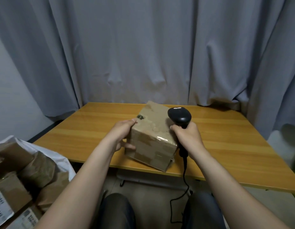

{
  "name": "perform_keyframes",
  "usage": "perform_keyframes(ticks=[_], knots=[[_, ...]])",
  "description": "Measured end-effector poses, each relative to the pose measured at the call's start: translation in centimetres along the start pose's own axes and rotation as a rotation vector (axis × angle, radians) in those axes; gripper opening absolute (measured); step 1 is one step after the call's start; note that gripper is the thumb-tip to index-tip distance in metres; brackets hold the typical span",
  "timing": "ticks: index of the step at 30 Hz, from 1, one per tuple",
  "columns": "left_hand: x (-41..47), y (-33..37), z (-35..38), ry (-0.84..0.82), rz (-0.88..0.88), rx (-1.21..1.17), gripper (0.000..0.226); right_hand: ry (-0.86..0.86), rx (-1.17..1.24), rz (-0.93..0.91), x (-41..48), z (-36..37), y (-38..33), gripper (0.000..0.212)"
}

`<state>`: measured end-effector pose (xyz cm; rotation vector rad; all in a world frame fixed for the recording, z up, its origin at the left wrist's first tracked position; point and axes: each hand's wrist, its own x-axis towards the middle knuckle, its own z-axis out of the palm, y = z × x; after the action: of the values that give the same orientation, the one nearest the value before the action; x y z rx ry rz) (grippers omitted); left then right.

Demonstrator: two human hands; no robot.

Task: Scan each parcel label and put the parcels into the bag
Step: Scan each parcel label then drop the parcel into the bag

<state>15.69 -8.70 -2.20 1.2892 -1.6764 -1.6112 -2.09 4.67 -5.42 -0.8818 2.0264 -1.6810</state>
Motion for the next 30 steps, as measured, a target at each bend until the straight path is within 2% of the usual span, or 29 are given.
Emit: perform_keyframes(ticks=[4,6,11,15,16,18,20,22,24,27,30], knots=[[-0.2,1.9,0.4,0.130,0.347,0.082,0.033,0.058,0.143,0.062,0.3,0.9,0.6,0.007],[-0.4,2.1,0.6,0.166,0.438,0.182,0.033,0.073,0.176,0.101,0.6,1.1,1.0,0.008],[0.1,-1.3,1.1,-0.076,0.236,0.476,0.016,0.041,0.173,0.143,0.5,1.5,1.7,0.007],[0.5,-2.7,1.4,-0.099,0.082,0.558,0.012,0.144,0.208,0.123,0.4,0.9,1.4,0.008],[0.8,-2.7,1.1,-0.059,0.058,0.574,0.014,0.172,0.219,0.106,0.5,0.6,1.3,0.007],[1.9,-2.6,0.4,0.151,0.083,0.562,0.017,0.201,0.247,0.079,0.7,-0.1,0.8,0.008],[2.7,-2.2,-0.4,0.403,0.150,0.402,0.023,0.196,0.274,0.067,1.0,-0.5,0.5,0.012],[3.3,-1.6,-0.9,0.505,0.211,0.204,0.021,0.157,0.287,0.062,1.2,-0.6,0.2,0.016],[3.1,-1.2,-0.7,0.383,0.199,0.006,0.019,0.099,0.289,0.064,1.3,-0.4,-0.2,0.019],[2.0,-1.1,-0.2,0.096,0.077,-0.018,0.035,0.017,0.276,0.072,1.2,0.2,-0.4,0.012],[1.8,-1.2,-0.1,0.061,0.131,0.019,0.029,0.006,0.261,0.051,1.1,0.8,-0.6,0.013]])
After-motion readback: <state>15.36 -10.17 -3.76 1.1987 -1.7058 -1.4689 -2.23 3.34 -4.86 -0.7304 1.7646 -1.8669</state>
